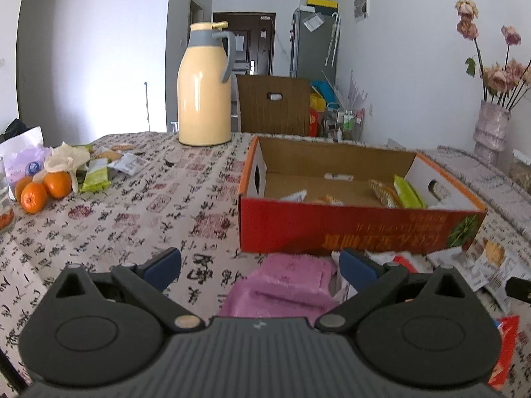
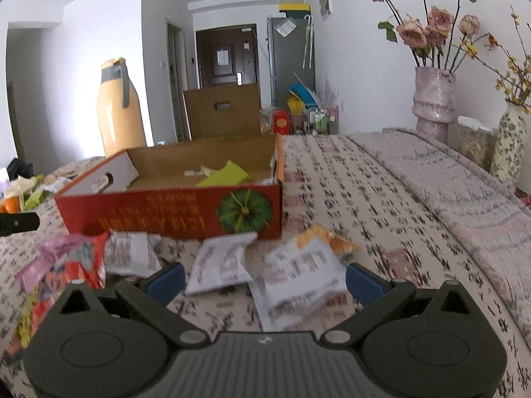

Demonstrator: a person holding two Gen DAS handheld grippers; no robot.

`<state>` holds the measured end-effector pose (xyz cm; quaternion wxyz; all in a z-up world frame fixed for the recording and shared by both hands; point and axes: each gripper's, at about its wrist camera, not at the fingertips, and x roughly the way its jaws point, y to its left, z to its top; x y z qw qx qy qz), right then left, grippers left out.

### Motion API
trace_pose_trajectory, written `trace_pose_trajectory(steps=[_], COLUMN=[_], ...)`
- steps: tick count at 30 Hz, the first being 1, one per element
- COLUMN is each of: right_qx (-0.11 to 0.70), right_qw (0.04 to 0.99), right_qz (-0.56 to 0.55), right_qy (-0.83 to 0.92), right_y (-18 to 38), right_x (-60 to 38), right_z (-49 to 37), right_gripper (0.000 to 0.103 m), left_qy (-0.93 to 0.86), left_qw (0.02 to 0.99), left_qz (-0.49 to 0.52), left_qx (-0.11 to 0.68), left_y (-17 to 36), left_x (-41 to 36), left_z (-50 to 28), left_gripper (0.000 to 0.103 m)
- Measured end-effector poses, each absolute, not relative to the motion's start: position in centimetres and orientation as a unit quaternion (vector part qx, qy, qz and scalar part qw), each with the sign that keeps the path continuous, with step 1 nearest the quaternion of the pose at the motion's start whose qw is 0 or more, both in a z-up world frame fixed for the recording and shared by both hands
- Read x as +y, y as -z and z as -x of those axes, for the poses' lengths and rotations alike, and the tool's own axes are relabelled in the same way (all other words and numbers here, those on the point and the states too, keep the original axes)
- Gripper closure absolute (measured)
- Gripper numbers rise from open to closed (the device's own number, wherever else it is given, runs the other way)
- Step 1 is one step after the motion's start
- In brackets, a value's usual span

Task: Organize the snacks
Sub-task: 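Grasp a white wrapped packet with the right tool while the left tool grasps the pink packet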

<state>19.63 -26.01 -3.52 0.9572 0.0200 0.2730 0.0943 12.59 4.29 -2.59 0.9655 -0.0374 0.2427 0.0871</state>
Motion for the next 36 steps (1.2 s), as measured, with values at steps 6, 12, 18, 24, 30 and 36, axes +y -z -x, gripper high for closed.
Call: trace_pose_trajectory(steps=[6, 12, 18, 24, 30, 36], right_qx=[0.285, 0.303, 0.325, 0.330, 0.328, 0.308], right_qw=[0.955, 0.949, 0.936, 0.935, 0.935, 0.943], right_qz=[-0.008, 0.055, 0.099, 0.085, 0.046, 0.024], right_qy=[-0.077, -0.069, -0.089, -0.098, -0.126, -0.121], right_y=[4.3, 4.9, 5.5, 6.1, 6.0, 6.0], right_x=[-26.8, -26.5, -25.8, -25.6, -25.9, -25.9], right_z=[-20.3, -21.9, -24.2, -25.0, -24.1, -22.6], right_gripper=[0.000, 0.000, 0.001, 0.024, 0.067, 0.081], left_qy=[-0.083, -0.080, -0.080, -0.078, -0.079, -0.078], left_qw=[0.966, 0.964, 0.963, 0.962, 0.962, 0.961], left_qz=[0.042, 0.049, 0.055, 0.060, 0.063, 0.065], left_qx=[0.241, 0.248, 0.252, 0.254, 0.255, 0.256], left_y=[3.3, 3.7, 4.0, 4.1, 4.1, 4.2], left_x=[4.5, 4.7, 4.8, 5.0, 5.1, 5.1], left_z=[-12.8, -13.0, -13.1, -13.1, -13.1, -13.2], left_gripper=[0.000, 0.000, 0.000, 0.000, 0.000, 0.000])
